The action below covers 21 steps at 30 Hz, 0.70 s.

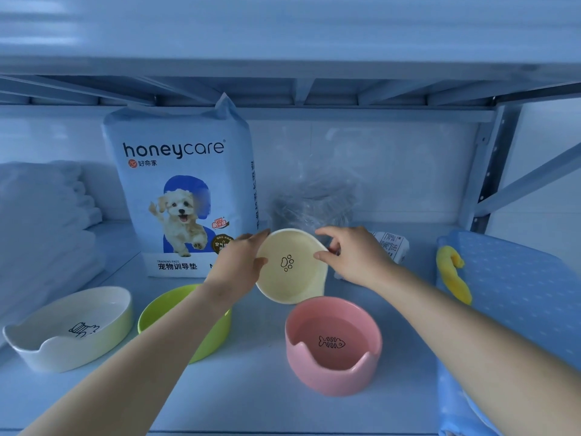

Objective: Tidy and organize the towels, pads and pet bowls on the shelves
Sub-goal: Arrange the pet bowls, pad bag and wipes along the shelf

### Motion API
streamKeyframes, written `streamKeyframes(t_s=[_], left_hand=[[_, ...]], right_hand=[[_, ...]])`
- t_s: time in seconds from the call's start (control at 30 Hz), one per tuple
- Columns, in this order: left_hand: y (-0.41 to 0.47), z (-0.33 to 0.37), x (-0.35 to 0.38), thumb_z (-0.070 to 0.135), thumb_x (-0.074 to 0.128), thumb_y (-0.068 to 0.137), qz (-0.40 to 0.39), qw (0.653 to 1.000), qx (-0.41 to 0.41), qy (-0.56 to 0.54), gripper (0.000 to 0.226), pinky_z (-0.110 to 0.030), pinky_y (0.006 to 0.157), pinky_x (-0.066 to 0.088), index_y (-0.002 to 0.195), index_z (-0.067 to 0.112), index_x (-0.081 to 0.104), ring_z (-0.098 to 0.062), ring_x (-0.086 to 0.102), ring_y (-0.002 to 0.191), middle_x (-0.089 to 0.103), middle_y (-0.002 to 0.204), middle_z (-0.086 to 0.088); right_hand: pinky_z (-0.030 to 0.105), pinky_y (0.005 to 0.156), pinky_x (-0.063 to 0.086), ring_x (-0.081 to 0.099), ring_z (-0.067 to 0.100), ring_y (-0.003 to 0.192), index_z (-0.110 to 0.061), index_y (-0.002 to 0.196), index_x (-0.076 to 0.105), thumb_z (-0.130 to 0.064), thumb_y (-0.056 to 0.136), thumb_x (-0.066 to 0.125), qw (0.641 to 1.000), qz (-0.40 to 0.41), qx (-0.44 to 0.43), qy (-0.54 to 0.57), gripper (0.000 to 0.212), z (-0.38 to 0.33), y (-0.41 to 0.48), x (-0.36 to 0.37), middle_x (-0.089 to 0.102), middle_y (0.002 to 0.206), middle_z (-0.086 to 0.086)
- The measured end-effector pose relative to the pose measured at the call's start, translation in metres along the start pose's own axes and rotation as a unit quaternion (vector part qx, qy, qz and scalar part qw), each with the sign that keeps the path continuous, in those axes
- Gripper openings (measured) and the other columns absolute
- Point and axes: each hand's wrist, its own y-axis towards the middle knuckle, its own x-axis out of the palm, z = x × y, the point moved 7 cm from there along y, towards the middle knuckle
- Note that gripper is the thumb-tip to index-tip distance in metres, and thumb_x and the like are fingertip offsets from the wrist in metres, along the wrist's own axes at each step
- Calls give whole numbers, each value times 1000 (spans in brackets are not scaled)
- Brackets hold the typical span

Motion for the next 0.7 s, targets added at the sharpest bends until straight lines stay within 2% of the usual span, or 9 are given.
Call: streamKeyframes(t_s=[0.1,0.17,0.23,0.3,0.37,0.47,0.53,0.6,0.7], left_hand=[[10,2,3,10,51,91,-5,1000,-12,28,46,-30,69,42,134,23,42,-30,60,94,64,106,-12],[17,3,6,9,49,92,-15,998,-20,51,44,-31,66,42,133,22,41,-32,60,91,65,101,-14],[23,3,9,9,47,92,-22,998,-22,59,44,-36,70,49,133,24,41,-34,60,92,64,103,-15],[29,3,11,8,46,91,-27,998,-11,63,45,-40,75,51,132,27,41,-34,59,94,64,106,-14],[33,6,12,8,43,92,-34,997,4,68,47,-39,76,51,133,31,41,-33,59,97,63,109,-13],[37,9,16,8,41,92,-42,997,13,65,49,-38,78,50,133,35,42,-33,57,99,63,111,-12],[38,10,17,7,42,91,-42,997,17,64,49,-37,79,51,132,35,44,-33,57,100,63,113,-10],[38,12,15,6,45,90,-37,998,30,46,50,-37,85,50,131,34,46,-30,56,108,61,121,-7],[33,15,17,8,49,91,-58,996,56,48,51,-31,101,37,137,29,42,-22,45,125,43,142,-2]], right_hand=[[24,72,44,62,17,82,-31,127,54,-34,88,61,999,-2,-29,-20,39,0,-1,1,69,88,-1],[23,73,42,61,16,85,-30,121,59,-33,90,58,998,-20,-54,-32,32,1,-4,3,69,93,-1],[25,80,44,59,14,95,-28,119,60,-30,90,57,995,-50,-79,-46,30,4,-7,5,64,107,-3],[28,87,44,54,15,104,-28,123,56,-22,88,58,989,-77,-98,-84,36,7,-8,8,51,124,-6],[29,86,44,50,17,107,-26,124,55,-11,85,59,983,-80,-108,-123,41,12,-8,9,40,130,-4],[31,80,46,51,19,103,-18,113,59,-3,83,62,977,-56,-145,-149,34,10,-5,12,41,123,0],[35,78,48,51,24,106,-13,102,62,-4,83,62,971,-40,-175,-160,21,6,-3,13,47,123,3],[37,73,51,54,28,105,-10,90,66,-5,78,67,958,-34,-222,-176,13,0,-2,15,55,120,8],[37,62,54,61,29,89,-10,79,68,-8,73,69,949,-50,-262,-170,6,-3,-7,22,66,95,7]])
